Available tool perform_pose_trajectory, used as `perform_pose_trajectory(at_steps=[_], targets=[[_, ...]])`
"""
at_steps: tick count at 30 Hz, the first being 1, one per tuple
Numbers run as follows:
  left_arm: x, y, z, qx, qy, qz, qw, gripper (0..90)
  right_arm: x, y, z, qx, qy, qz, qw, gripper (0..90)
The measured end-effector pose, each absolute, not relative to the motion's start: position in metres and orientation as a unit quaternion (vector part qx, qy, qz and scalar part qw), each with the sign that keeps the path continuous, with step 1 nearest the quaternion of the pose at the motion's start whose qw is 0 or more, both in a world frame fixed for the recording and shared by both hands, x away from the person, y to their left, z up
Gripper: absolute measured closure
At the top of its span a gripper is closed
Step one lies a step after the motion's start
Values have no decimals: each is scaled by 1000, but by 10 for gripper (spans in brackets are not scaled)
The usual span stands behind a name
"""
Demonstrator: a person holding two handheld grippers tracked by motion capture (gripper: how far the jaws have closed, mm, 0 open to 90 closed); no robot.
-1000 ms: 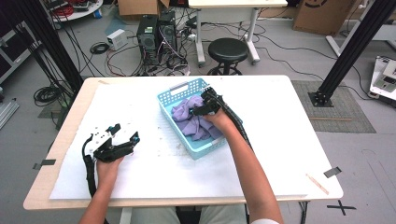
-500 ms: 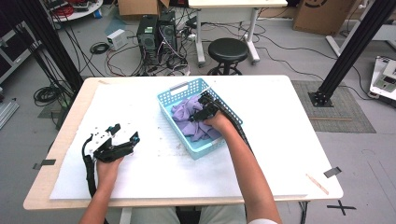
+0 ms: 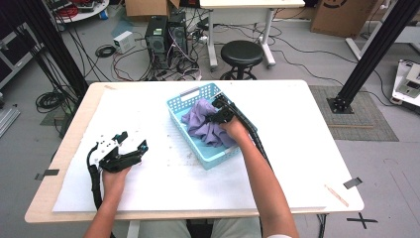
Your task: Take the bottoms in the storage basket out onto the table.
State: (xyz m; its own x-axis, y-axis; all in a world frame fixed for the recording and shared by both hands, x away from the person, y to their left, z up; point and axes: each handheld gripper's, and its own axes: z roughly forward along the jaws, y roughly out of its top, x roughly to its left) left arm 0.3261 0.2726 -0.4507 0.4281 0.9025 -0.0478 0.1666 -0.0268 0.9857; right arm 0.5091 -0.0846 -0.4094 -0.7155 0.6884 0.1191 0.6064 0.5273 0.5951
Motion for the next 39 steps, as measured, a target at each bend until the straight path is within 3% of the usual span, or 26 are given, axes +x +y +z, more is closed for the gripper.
perform_pose_trajectory(at_steps=[15,27,39], targets=[[326,273,-451,634,422,329,558,166,492,-105,-359,296,839,446,100,818],[326,274,-451,633,422,328,560,166,477,-124,-325,244,825,501,95,816],[326,273,-451,634,421,330,559,166,451,-186,-285,253,797,532,135,815]])
